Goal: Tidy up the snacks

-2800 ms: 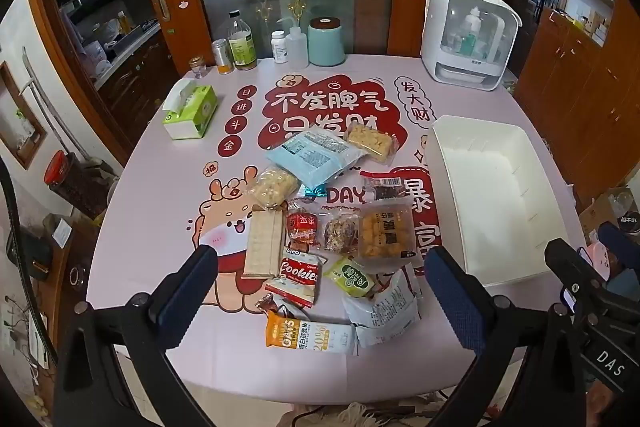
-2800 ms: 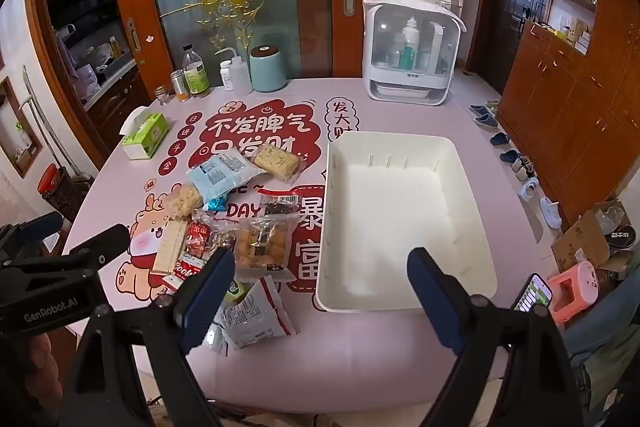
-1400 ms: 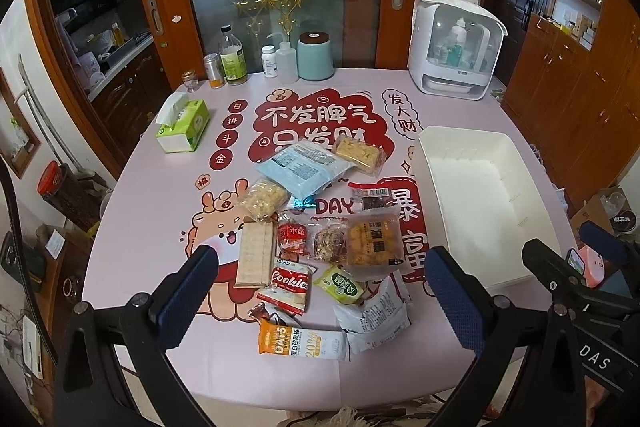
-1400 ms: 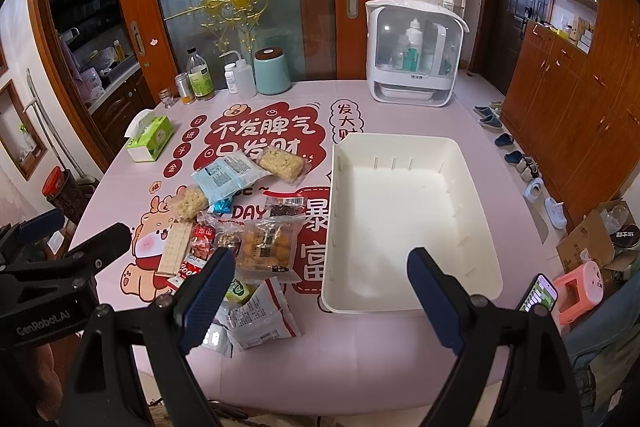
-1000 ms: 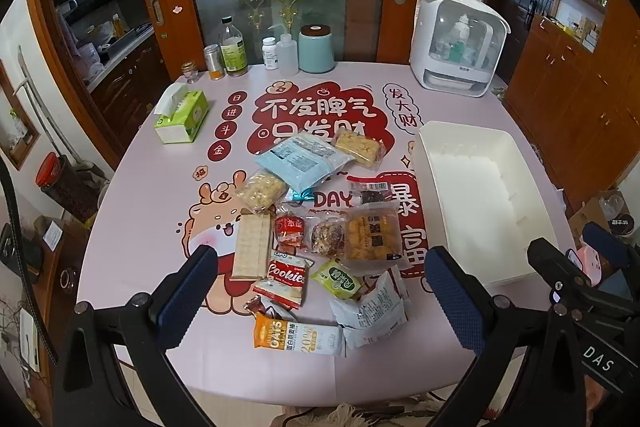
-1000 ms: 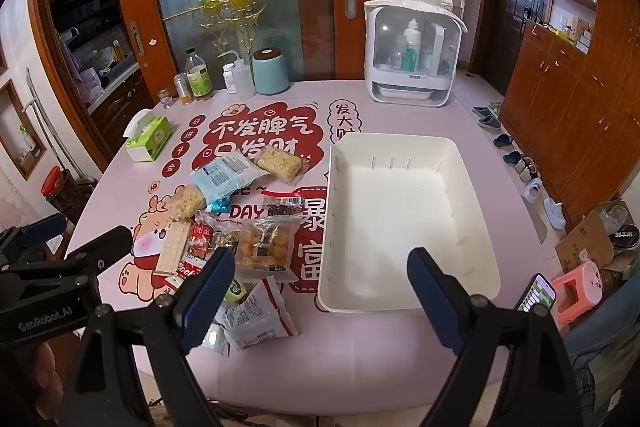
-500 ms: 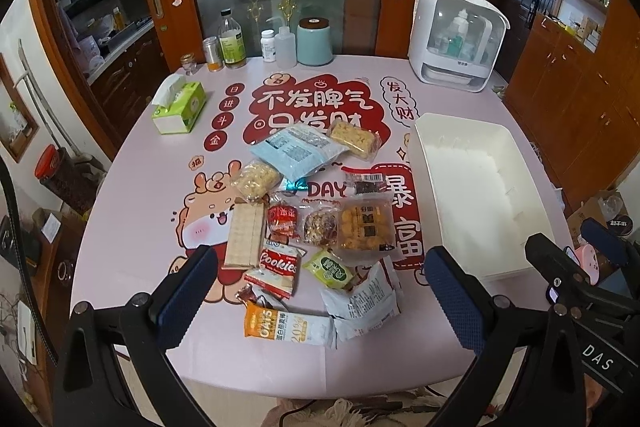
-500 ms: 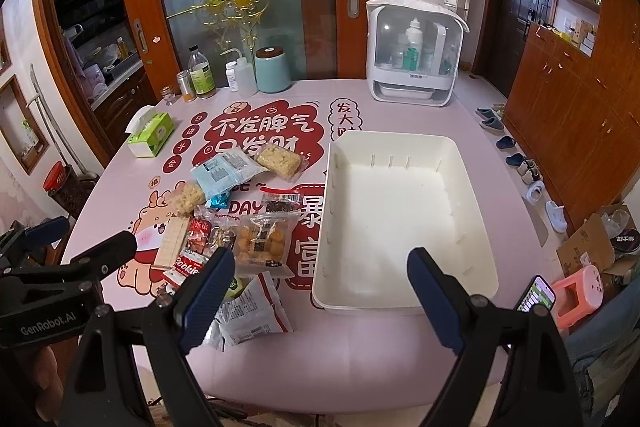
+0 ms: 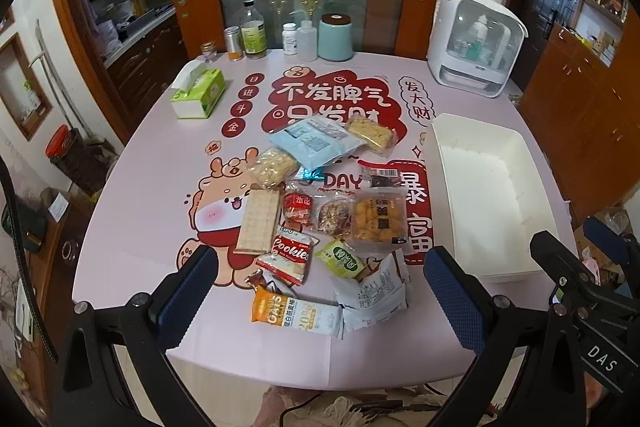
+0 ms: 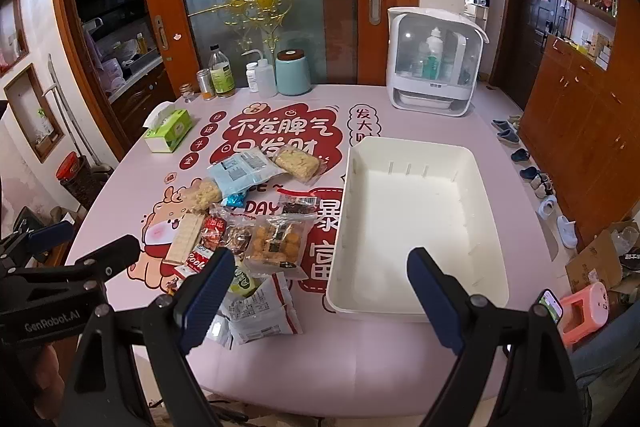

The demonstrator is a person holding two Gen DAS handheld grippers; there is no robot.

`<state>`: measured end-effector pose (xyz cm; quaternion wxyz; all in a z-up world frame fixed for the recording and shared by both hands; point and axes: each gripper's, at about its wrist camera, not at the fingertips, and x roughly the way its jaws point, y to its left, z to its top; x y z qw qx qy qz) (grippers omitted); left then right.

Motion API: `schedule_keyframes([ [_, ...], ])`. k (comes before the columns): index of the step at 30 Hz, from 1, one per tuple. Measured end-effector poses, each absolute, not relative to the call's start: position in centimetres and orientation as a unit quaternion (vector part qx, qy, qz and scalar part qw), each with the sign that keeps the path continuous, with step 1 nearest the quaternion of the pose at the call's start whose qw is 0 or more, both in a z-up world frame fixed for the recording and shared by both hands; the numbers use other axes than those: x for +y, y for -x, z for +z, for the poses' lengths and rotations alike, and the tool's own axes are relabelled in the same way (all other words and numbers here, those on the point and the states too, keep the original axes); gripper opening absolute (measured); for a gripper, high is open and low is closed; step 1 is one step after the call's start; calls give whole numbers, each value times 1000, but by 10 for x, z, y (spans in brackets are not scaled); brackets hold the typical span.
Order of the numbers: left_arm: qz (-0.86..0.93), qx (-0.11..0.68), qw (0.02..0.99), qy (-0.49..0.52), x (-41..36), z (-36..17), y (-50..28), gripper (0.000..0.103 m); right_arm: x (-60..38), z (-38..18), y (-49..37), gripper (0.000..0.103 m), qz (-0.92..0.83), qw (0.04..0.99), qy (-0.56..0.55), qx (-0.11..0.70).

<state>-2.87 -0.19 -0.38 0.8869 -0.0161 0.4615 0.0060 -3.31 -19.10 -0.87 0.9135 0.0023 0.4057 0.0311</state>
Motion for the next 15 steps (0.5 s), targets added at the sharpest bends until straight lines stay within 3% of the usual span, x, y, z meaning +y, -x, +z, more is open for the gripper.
schedule_keyframes([
  [15,-16,439,898,11,23,7,21,102,-161,-9,22,89,27,911,-5,411],
])
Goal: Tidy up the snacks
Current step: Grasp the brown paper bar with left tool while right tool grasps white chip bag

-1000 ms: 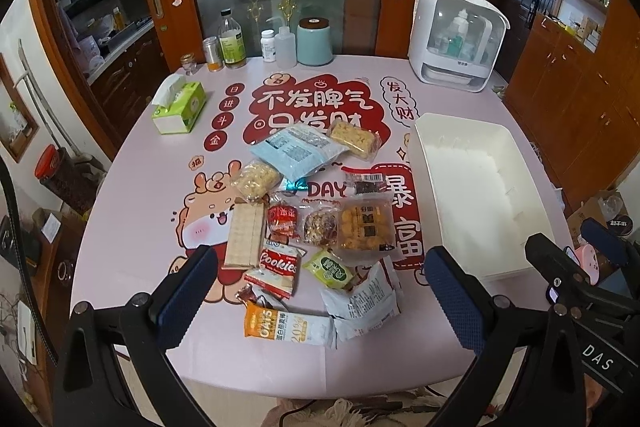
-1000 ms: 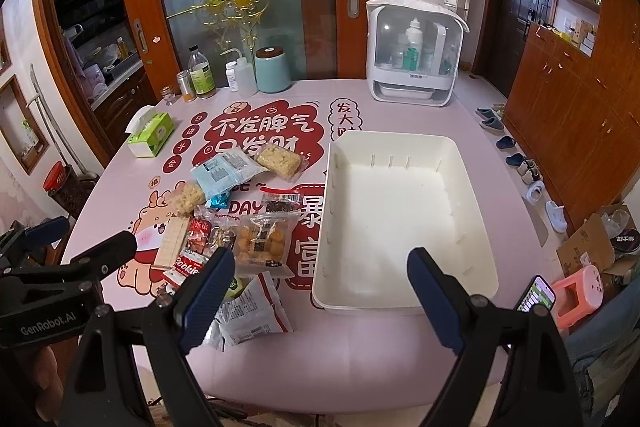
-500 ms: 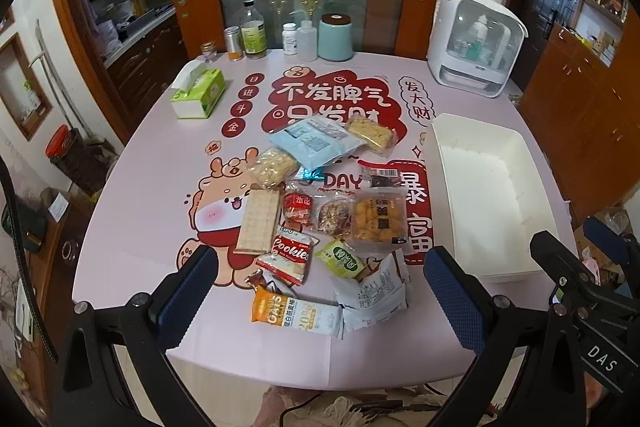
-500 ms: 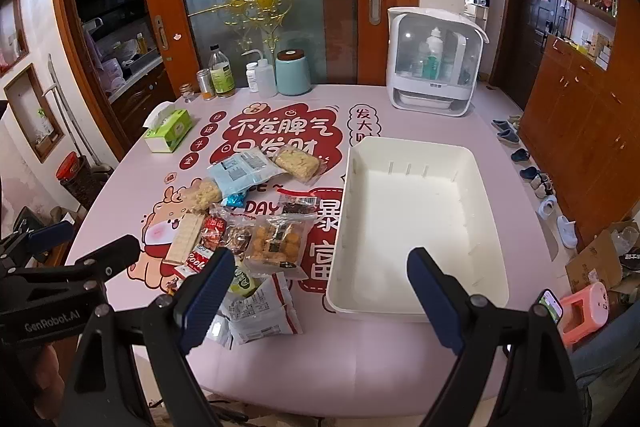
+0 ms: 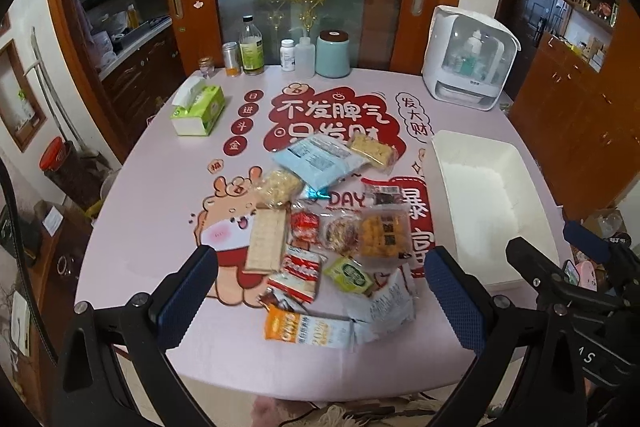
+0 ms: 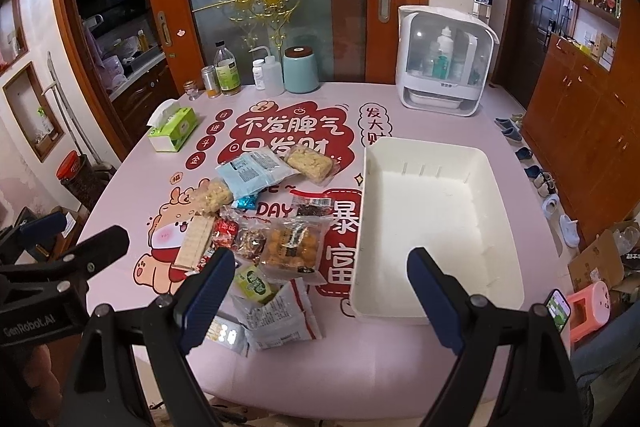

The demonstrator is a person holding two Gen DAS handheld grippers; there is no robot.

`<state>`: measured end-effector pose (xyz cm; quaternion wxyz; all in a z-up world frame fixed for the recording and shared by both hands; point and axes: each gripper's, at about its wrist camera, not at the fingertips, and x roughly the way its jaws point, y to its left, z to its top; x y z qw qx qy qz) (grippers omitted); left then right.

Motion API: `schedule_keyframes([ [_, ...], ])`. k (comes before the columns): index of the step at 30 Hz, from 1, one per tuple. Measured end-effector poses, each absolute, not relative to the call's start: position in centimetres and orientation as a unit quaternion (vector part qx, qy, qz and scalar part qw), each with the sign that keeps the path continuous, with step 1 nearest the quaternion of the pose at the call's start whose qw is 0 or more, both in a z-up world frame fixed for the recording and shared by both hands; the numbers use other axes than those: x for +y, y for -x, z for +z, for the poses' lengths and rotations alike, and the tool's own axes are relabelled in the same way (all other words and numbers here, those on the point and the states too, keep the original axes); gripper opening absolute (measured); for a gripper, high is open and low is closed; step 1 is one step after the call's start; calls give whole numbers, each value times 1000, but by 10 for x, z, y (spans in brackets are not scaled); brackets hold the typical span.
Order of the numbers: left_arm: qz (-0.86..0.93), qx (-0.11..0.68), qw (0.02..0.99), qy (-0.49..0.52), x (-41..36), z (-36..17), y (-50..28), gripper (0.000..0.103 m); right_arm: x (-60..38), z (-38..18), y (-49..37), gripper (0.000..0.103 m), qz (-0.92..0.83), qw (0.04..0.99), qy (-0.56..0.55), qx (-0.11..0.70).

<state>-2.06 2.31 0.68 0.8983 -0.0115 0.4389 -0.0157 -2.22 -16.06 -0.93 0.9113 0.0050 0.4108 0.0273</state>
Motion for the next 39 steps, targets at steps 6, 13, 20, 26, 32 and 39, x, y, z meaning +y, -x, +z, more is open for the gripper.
schedule_keyframes([
  [6,-16,456,890,2,53,5,-5,102,-137,-6,14,89,8,911,-8,412],
  [13,-20,470,882,5,109,-1,-44,102,-116,-16,5,89,-26,901,-30,431],
  [20,-14,480,876,-49,148,-34,-83,102,-106,-43,-3,89,-66,876,-68,472],
  [26,-68,527,845,-66,151,-87,-113,102,-107,-82,-9,89,-109,846,-100,513],
  [32,-108,577,807,-69,139,-157,-136,102,-112,-127,-11,89,-141,816,-135,544],
  [39,-122,622,773,-37,134,-218,-161,102,-128,-186,-11,89,-170,772,-206,576],
])
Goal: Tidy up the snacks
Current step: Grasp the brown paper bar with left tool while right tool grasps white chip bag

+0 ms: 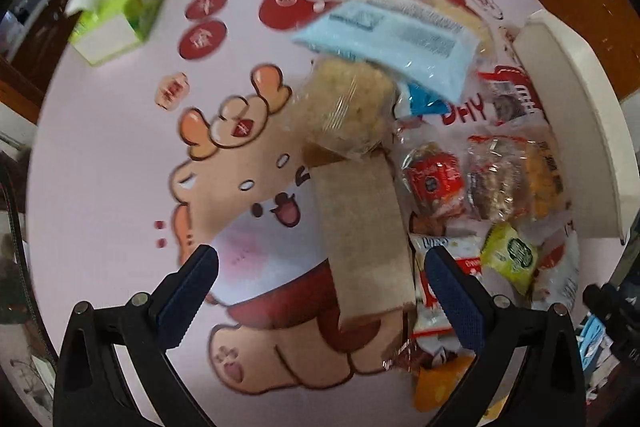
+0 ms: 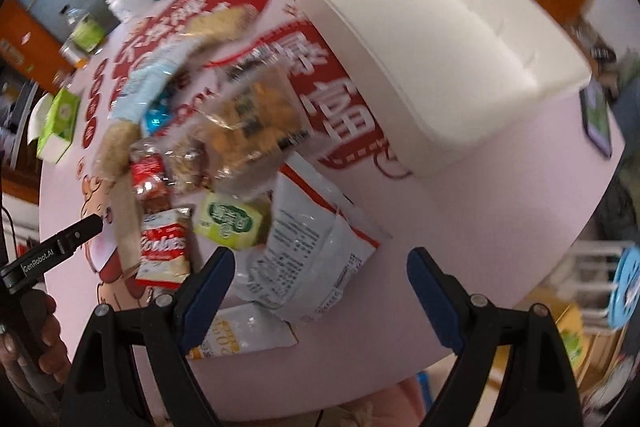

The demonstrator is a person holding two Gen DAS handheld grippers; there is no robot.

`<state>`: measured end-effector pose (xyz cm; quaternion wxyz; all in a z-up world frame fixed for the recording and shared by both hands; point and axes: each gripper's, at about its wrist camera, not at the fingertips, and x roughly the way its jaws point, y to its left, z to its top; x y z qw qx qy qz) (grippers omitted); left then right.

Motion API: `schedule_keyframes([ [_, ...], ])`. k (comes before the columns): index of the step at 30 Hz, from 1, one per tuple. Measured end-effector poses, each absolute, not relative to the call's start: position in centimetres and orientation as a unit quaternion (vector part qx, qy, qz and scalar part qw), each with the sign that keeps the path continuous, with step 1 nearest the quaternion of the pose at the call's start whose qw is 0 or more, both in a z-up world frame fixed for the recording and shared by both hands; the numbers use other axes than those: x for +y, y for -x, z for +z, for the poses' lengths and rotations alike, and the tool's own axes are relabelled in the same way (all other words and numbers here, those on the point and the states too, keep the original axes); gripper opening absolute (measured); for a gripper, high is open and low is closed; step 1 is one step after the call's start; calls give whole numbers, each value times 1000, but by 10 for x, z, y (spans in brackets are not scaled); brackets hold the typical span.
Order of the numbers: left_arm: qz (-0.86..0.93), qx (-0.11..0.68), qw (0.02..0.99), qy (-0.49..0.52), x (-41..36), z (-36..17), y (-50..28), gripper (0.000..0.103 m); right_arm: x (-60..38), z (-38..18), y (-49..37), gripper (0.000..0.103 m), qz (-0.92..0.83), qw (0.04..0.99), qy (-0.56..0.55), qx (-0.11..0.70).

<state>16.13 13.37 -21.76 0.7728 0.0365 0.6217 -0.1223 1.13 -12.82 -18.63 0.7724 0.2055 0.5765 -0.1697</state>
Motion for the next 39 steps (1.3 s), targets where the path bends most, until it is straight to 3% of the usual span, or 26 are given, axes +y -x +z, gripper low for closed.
schedule_keyframes([
  [15,-86,659,747,-8,106,-266,-184,102,-137,-225,-21,89,-165,750,-252,589],
  [20,-69,659,749,-12,105,-272,-189,97,-136,-234,-23,85,-162,743,-255,597],
  [21,-65,658,750,-15,103,-273,-189,95,-135,-236,-24,77,-160,741,-256,600],
  [24,-63,654,753,-21,103,-272,-186,86,-132,-239,-27,74,-157,739,-252,604],
  [26,-74,649,757,-28,96,-264,-183,69,-130,-238,-28,73,-157,741,-246,605],
  [27,-84,646,758,-33,92,-261,-181,54,-130,-238,-28,71,-157,741,-243,606],
  [39,-100,646,756,-30,113,-241,-157,53,-107,-217,-32,63,-141,766,-204,593],
])
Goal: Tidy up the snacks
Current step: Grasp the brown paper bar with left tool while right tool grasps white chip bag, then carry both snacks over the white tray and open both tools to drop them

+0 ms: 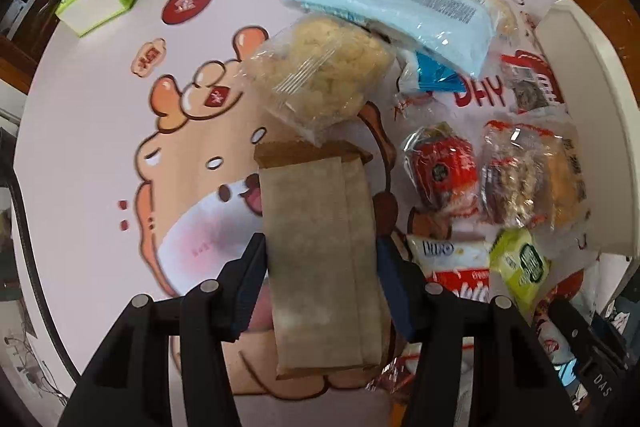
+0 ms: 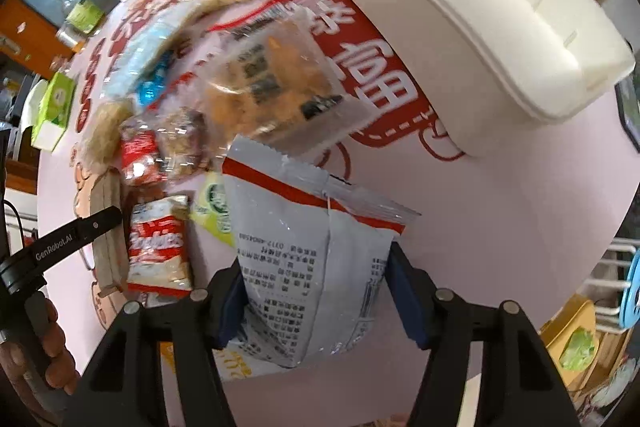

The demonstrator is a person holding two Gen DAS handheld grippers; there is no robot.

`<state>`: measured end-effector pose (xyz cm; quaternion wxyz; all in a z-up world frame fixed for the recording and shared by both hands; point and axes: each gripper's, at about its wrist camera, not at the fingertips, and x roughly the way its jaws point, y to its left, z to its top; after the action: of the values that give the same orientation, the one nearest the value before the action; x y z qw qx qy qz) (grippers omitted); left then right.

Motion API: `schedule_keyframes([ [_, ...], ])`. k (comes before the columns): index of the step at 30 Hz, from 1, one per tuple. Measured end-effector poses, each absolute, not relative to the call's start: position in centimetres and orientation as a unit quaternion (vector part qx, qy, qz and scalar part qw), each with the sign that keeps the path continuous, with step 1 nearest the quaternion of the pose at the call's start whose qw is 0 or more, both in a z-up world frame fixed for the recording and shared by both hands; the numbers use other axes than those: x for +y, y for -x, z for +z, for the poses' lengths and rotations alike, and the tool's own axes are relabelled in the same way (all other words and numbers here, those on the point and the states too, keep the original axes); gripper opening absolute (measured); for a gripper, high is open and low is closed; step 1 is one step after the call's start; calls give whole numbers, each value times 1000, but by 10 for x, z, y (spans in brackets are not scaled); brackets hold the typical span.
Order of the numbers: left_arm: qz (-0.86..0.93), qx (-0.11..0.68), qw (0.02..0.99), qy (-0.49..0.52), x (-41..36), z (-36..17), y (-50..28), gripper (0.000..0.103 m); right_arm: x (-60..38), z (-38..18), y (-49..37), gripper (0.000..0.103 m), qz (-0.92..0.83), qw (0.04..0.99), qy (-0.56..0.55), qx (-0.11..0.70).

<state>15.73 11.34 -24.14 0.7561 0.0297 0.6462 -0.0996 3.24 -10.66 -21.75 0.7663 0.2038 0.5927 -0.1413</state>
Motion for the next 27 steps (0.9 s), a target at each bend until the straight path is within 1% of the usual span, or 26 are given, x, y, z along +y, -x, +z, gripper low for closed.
schedule_keyframes([
  [6,-124,608,784,-33,120,-191,-140,53,-90,-179,-29,63,-134,796,-165,567],
  [12,-168,538,826,-17,124,-116,-124,53,-83,-130,-26,63,-137,830,-112,529],
  [15,-185,508,841,-7,124,-88,-118,53,-86,-105,-21,63,-139,847,-90,505],
  [22,-200,451,870,3,86,-23,-94,53,-116,-63,-14,63,-110,878,-68,460],
  [27,-191,421,887,3,18,6,-83,53,-164,-39,-16,64,-80,897,-45,432],
])
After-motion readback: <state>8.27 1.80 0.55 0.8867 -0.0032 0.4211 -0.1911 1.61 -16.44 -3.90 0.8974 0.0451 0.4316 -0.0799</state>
